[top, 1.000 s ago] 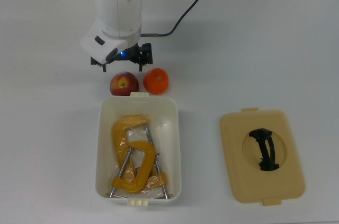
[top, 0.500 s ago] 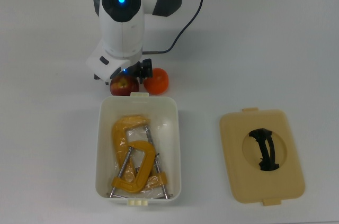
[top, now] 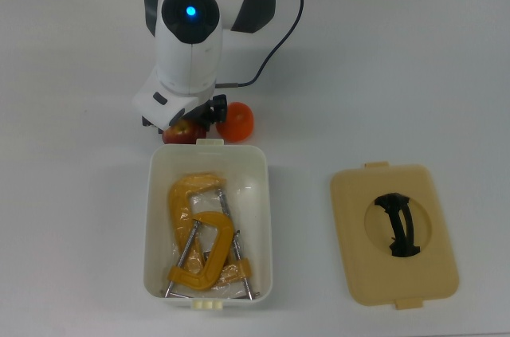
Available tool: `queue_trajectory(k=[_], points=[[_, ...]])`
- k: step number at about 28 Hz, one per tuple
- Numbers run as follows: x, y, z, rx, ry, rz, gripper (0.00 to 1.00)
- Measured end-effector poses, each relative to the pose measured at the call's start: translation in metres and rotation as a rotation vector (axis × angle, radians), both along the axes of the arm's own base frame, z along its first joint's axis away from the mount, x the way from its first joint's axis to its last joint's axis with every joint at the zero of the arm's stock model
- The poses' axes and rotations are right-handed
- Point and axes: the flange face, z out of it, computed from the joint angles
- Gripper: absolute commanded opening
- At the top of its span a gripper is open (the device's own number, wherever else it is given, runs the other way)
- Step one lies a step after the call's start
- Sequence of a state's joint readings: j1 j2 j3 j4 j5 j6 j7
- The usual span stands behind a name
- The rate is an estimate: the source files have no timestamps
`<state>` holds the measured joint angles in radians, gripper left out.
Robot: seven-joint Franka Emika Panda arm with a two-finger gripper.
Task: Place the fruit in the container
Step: 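Lift the red apple and move it over the white container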
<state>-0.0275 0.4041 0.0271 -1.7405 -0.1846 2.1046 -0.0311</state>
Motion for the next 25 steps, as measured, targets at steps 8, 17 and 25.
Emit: queue_trajectory(k=[8, 17, 25], points=[[0.015, -0.003, 0.080, 0.081, -0.066, -0.068, 0.14], [0.028, -0.004, 0.139, 0.146, -0.215, -0.110, 0.18], [0.046, -0.002, 0.135, 0.163, -0.350, -0.165, 0.93]])
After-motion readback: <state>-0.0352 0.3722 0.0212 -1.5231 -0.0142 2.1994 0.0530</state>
